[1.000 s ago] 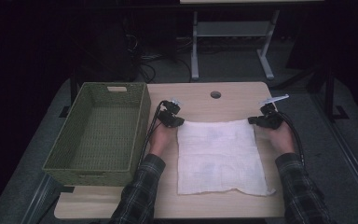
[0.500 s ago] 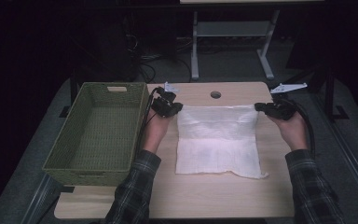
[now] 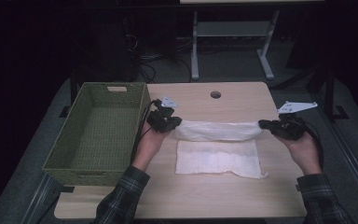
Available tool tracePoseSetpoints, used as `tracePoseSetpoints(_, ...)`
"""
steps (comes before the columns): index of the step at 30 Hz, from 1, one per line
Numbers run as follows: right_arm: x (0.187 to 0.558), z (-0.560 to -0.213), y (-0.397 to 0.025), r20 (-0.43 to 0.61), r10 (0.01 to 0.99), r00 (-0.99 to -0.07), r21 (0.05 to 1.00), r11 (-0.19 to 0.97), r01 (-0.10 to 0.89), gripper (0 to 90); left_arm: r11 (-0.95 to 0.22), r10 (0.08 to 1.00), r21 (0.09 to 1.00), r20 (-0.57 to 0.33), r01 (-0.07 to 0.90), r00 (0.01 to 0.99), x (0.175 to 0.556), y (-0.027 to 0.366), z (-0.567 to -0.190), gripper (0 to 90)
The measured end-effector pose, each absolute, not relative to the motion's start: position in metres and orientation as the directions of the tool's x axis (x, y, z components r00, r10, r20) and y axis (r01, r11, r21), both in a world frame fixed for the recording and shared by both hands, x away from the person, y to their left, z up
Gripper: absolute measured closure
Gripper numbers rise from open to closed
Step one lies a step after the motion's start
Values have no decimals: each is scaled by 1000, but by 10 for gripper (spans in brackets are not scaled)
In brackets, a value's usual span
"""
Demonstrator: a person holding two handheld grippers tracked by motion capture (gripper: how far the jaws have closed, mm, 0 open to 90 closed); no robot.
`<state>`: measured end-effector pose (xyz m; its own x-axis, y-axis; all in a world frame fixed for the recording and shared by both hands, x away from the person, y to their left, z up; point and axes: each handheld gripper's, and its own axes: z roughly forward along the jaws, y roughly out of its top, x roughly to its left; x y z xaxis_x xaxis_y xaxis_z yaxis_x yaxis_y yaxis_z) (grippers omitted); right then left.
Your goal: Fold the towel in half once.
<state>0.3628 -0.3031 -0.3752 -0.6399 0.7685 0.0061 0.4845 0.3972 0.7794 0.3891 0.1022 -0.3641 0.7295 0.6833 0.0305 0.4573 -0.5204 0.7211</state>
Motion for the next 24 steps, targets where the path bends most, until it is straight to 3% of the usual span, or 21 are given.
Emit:
tracePoseSetpoints(14,316,-413,-301,43,754,-655,738,419,530,870,-604,626,664,52,441,778,350,100,-392,848)
tracePoseSetpoints(24,293,-439,-302,117,743,-659,711,401,578,813,-626,596,620,-12,474,803,328,98,-414,818)
